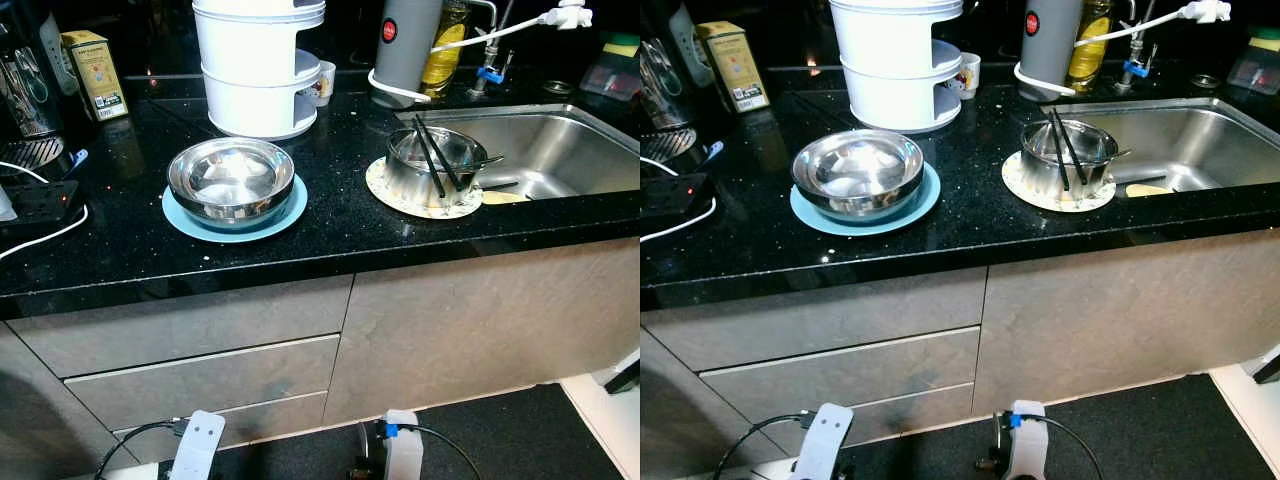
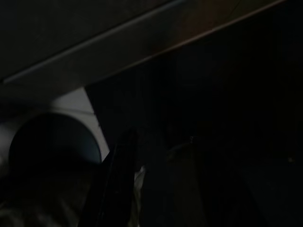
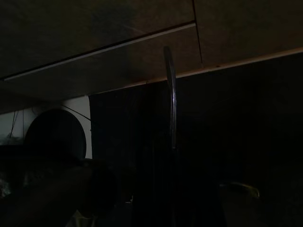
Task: Kitchen organization
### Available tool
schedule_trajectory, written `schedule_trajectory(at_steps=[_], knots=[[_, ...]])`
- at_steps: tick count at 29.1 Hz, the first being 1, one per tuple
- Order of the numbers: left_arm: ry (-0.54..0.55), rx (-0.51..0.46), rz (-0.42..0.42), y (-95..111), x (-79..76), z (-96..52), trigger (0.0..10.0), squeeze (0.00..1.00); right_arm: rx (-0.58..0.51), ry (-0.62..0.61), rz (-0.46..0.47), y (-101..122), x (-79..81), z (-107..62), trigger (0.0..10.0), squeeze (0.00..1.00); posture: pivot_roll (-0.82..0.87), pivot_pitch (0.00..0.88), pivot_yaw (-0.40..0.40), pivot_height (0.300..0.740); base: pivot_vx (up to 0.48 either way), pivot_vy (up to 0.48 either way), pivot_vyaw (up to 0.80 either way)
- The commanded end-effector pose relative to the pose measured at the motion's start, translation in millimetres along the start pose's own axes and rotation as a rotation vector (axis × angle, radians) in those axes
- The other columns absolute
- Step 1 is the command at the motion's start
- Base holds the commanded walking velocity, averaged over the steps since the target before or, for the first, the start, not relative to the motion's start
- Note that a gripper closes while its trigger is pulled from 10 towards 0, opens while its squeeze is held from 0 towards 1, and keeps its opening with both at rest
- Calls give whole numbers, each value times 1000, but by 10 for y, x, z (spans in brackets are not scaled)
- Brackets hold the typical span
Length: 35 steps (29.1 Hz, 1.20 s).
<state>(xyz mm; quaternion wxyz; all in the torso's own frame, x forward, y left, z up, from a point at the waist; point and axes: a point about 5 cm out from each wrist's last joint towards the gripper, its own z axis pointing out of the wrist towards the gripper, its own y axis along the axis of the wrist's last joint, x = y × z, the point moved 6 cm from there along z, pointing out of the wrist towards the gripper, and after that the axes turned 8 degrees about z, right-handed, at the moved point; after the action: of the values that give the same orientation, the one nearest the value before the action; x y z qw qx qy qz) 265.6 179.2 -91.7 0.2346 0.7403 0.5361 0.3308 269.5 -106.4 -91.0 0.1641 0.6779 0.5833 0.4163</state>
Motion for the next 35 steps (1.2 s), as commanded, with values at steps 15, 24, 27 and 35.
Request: schedule_trajectory(at_steps=[15, 24, 27, 35], knots=[[112, -104, -59, 90, 177, -17, 10000, 0, -50, -54, -55, 14, -173, -66, 10000, 0, 22, 165, -14, 740, 0, 0, 0], [54, -116, -1, 121, 37, 5, 10000, 0, -30, -50, -72, -17, -173, -64, 10000, 0, 29, 171, -36, 740, 0, 0, 0], [40, -158, -25, 203, 14, 2, 10000, 0, -28, -50, -71, -20, -172, -62, 10000, 0, 28, 169, -43, 740, 0, 0, 0], [63, -145, -15, 214, 33, 23, 10000, 0, 28, -52, -62, -107, -185, -61, 10000, 0, 28, 156, -46, 740, 0, 0, 0]])
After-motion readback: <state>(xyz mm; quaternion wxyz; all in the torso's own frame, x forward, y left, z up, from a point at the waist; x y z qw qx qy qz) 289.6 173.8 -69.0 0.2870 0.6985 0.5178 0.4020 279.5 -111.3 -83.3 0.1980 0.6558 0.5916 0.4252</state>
